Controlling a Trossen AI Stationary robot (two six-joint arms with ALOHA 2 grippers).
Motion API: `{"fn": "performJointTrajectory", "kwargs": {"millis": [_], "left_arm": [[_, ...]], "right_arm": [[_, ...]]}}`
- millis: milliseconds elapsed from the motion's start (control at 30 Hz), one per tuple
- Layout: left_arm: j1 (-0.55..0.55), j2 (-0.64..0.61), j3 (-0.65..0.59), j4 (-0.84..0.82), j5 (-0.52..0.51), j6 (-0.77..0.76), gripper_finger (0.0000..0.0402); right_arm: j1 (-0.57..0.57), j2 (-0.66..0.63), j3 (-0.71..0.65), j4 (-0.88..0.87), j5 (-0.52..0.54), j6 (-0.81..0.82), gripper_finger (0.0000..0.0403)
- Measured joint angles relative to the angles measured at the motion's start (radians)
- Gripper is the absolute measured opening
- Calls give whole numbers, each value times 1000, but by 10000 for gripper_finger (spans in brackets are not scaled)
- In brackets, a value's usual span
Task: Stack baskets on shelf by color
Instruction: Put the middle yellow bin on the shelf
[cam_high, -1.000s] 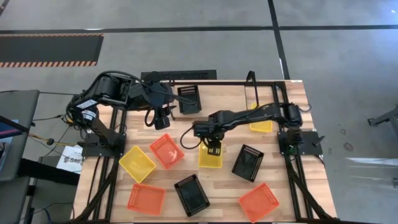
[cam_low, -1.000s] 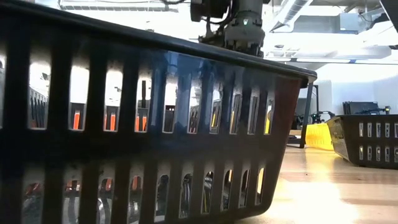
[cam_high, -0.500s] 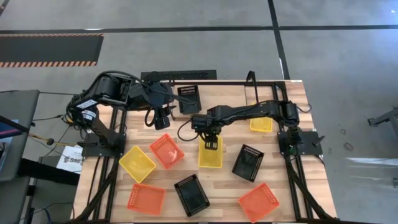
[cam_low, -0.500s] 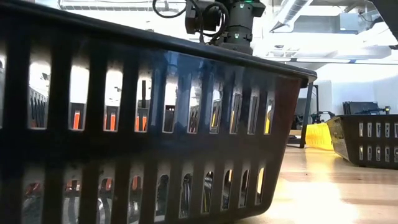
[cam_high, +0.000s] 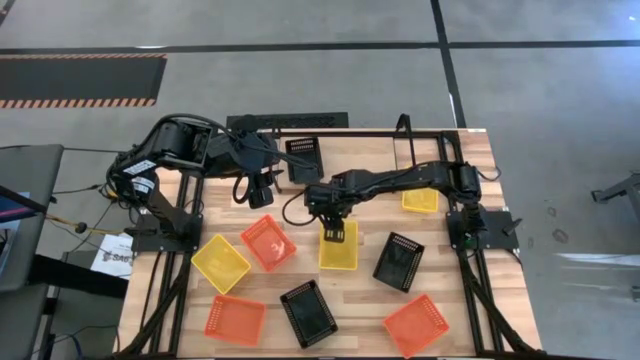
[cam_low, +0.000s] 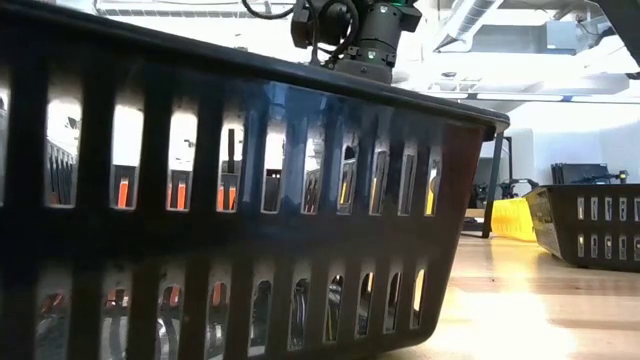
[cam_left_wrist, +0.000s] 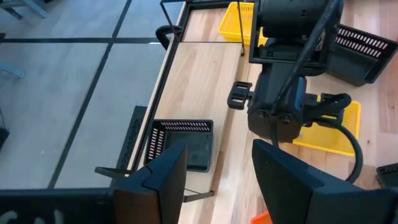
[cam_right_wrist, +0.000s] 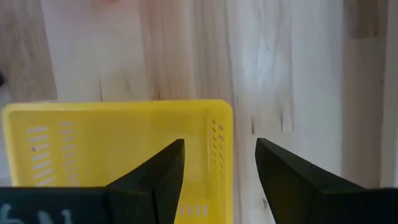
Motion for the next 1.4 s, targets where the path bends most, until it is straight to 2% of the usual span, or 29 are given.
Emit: {"fn": "performJointTrajectory", "kwargs": {"millis": [233,567,967,1200,1300,1400], "left_arm": [[0,0,0,0,0,-2,171],[0,0,0,0,0,-1,171],[0,0,0,0,0,-4,171],[0,0,0,0,0,-5,171],[0,0,0,0,0,-6,171],[0,0,0,0,0,-8,171]], "right_arm": [[-24,0,-12,16,-1,-3,215],[-9,2,-157,73,-33,24,214],[-25,2,-161,108,-37,16,200],[-32,2,-161,107,-48,16,155],[-31,2,-161,102,-50,16,114],[-31,2,-161,99,-51,16,56]]}}
